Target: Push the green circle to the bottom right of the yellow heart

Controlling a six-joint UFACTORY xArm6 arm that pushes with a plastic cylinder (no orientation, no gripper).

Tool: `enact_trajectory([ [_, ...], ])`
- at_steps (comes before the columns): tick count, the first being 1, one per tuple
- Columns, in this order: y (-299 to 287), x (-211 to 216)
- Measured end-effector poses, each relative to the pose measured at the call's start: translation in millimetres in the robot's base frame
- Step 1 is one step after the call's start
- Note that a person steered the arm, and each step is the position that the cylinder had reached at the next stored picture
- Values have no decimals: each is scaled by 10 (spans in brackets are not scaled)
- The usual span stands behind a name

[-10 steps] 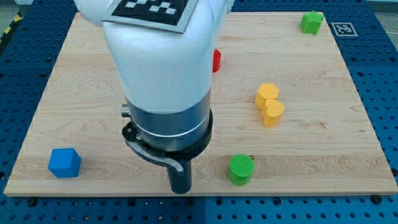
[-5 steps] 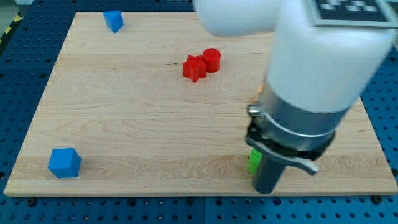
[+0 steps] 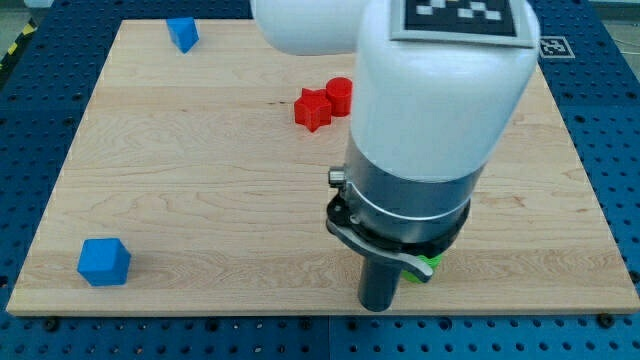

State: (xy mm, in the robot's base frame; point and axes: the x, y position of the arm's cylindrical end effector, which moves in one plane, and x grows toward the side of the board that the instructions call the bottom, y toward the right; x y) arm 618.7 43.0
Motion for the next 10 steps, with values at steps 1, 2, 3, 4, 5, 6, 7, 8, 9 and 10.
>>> enact_trajectory([
  [1, 30, -191],
  [2, 120, -364],
  [3, 227, -323],
  [4, 163, -194],
  [5, 462, -143],
  [6, 749, -143],
  [7, 905, -292],
  [8, 936, -297],
  [9, 904, -296],
  [10, 722, -366],
])
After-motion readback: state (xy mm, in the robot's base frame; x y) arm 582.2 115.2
